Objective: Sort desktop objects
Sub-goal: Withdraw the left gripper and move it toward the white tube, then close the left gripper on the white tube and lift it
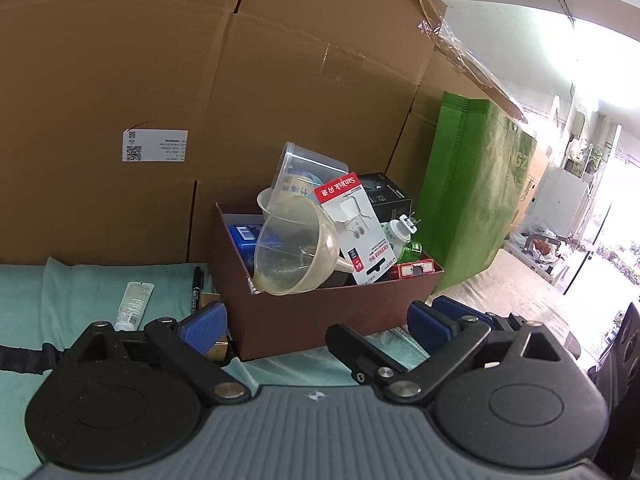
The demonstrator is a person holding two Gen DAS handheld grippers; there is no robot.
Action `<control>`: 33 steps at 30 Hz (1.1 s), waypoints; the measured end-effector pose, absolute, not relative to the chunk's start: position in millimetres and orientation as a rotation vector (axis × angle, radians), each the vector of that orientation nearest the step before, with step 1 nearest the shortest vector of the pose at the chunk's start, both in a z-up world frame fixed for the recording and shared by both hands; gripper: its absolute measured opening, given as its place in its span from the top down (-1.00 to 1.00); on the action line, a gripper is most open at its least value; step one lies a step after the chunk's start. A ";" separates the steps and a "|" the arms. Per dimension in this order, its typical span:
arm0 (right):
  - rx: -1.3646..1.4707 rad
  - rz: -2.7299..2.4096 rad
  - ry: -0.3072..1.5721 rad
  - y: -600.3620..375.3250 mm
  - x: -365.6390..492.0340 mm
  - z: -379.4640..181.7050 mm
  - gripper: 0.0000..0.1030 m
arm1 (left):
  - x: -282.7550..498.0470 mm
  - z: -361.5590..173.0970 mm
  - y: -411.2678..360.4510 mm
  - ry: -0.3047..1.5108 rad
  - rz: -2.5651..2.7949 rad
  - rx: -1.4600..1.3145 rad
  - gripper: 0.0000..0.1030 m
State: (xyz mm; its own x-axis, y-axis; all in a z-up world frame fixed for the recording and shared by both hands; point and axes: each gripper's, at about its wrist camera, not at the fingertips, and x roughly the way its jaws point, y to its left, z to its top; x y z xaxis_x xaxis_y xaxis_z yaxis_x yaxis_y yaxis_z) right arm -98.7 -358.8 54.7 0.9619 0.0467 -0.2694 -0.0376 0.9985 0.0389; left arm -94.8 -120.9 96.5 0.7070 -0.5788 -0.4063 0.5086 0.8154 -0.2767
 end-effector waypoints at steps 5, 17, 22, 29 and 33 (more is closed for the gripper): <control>0.023 0.076 0.292 -344.6 -99.9 51.1 -0.96 | -94.9 92.0 -105.0 0.523 -0.568 -0.155 -0.93; -0.016 0.147 0.351 -306.1 -88.2 42.1 -0.96 | -84.2 71.5 -61.2 0.591 -0.446 -0.188 -0.93; -0.050 0.190 0.391 -285.8 -81.0 33.0 -0.96 | -75.4 57.5 -34.0 0.605 -0.377 -0.196 -0.93; -0.081 0.253 0.462 -252.3 -57.7 13.9 -0.96 | -48.6 34.1 -6.9 0.672 -0.333 -0.187 -0.93; -0.099 0.257 0.491 -237.8 -38.7 4.4 -0.96 | -28.0 26.3 -4.7 0.701 -0.352 -0.177 -0.91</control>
